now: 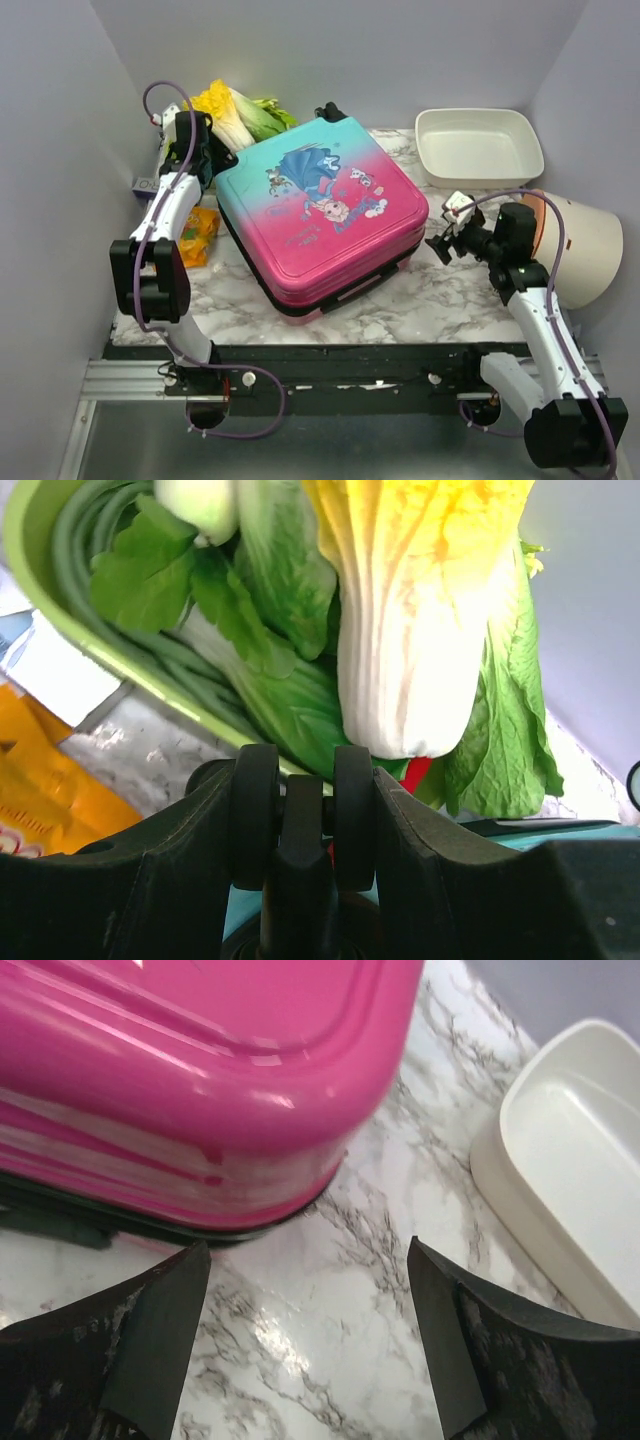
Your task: Open, take out, and arrange the luggage
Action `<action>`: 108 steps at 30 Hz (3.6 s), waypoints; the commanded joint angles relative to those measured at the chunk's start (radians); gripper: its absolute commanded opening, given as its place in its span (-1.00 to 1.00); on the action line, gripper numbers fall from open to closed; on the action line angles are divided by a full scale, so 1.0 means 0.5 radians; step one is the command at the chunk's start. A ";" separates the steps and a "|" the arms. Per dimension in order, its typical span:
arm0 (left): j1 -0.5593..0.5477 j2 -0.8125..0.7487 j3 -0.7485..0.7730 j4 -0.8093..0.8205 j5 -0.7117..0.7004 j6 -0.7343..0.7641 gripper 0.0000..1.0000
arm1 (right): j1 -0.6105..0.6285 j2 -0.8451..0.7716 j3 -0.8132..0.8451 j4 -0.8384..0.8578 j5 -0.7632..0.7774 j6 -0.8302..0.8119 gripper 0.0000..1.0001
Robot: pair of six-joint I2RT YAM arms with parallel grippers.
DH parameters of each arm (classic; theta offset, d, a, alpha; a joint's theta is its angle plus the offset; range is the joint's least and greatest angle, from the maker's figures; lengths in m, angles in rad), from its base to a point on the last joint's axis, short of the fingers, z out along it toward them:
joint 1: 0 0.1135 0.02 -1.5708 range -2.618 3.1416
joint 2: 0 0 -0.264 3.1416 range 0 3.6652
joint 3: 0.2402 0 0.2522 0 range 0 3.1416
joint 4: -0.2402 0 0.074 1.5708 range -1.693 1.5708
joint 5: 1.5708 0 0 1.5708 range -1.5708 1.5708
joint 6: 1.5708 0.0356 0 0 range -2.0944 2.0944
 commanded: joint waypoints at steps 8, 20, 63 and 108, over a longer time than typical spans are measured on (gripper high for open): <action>-0.053 0.515 0.775 0.285 -0.092 0.281 -1.00 | -0.353 0.205 -0.008 -0.101 -0.408 -0.238 0.72; -0.053 0.491 0.597 0.469 -0.095 0.358 -1.00 | -0.466 0.794 0.124 -0.205 -1.062 -0.717 0.35; -0.053 0.417 0.496 0.582 -0.184 0.423 -1.00 | -0.233 1.988 1.468 -1.881 -1.025 -1.429 0.20; -0.118 0.239 0.272 0.518 -0.595 0.312 -1.00 | -0.126 1.191 0.664 -0.930 -0.919 -0.263 -0.99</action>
